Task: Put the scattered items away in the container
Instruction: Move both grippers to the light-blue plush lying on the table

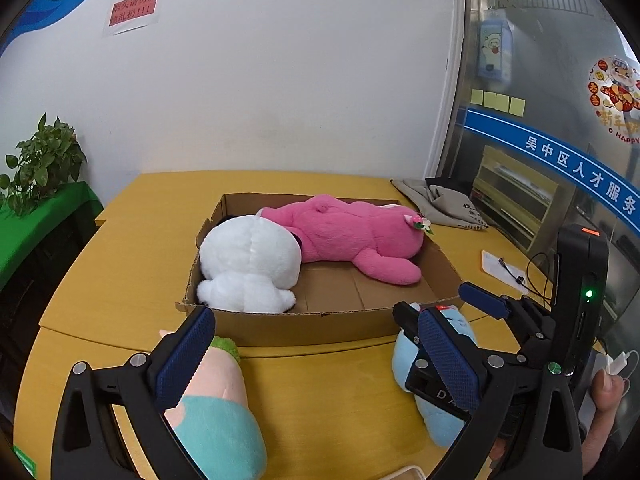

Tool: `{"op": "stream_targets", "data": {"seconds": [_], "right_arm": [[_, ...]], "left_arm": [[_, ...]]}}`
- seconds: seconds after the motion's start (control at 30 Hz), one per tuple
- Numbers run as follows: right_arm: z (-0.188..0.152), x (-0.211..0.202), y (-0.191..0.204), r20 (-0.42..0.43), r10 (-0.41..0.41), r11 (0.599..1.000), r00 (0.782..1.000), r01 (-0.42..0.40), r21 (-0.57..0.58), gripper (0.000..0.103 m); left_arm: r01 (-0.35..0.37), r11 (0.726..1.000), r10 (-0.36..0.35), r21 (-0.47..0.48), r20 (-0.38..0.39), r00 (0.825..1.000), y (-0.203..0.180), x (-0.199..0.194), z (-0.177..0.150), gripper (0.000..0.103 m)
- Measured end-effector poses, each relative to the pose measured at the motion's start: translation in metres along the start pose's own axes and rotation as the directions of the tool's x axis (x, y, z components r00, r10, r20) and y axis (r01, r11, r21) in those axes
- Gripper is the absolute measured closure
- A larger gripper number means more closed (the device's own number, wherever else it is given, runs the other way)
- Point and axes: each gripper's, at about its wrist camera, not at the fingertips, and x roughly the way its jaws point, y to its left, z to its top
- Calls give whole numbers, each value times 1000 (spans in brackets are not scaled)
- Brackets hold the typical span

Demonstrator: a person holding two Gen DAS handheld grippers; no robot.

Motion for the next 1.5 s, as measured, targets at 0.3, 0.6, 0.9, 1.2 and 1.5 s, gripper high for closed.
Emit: {"op": "stream_targets", "data": {"seconds": [0.3,0.6,0.9,1.2,1.5], "right_arm": [[-2,-14,2,18,4,1000,1000,-4,-12,23],[-9,-18,-3,4,-26,1000,1000,25,8,23],[-11,-24,-11,5,-47,999,999,47,5,23],[-16,-21,-22,-6,-38,999,999,39,34,23],[-25,-22,-52,-14,-14,996,1000,16,91,23]], "left_arm": [[21,1000,-21,-12,5,1000,-4,-5,-6,0],[40,999,-40,-16,-14,999,-2,0,-12,0],[65,998,-65,-12,-24,998,-11,6,-16,0],[70,997,-71,-29,-42,997,-12,11,-21,0],[77,996,-80,-45,-77,994,-21,26,-23,0]]}}
